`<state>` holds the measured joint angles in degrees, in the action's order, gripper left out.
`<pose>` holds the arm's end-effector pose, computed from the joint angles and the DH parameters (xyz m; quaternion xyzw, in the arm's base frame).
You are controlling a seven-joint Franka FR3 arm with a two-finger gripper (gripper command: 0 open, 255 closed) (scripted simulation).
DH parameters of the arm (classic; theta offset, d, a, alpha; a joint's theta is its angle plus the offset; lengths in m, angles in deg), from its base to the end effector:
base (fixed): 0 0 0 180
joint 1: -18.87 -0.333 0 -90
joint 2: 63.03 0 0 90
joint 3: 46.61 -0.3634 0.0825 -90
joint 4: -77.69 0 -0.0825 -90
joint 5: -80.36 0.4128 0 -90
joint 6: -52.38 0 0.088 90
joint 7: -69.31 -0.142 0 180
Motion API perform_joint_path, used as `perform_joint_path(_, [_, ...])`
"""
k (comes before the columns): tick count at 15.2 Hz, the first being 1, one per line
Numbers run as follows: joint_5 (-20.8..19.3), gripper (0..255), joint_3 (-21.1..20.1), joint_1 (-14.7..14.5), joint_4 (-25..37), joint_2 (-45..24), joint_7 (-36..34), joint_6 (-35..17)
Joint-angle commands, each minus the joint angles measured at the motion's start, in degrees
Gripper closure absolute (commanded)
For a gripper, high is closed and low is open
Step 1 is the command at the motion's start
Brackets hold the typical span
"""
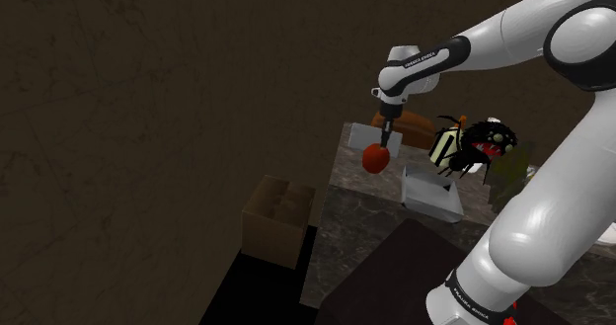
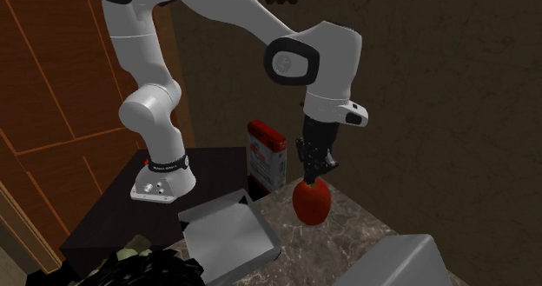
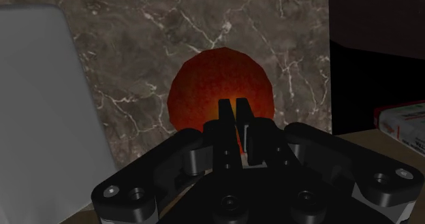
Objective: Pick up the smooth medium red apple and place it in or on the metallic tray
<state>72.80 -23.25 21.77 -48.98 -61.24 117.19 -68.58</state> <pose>0.4756 -0.2464 0.3818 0.9730 0.2227 -0.0577 0.0180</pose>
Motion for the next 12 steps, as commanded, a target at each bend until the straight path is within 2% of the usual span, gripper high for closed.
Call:
perform_joint_path(1, [-0.17,255,-0.05,-0.03,0.62,0.58,-0.06,1.16])
perform_joint_path(12, [-0.95,255,-0.53,-0.25,5.93,3.93,-0.19,9.64])
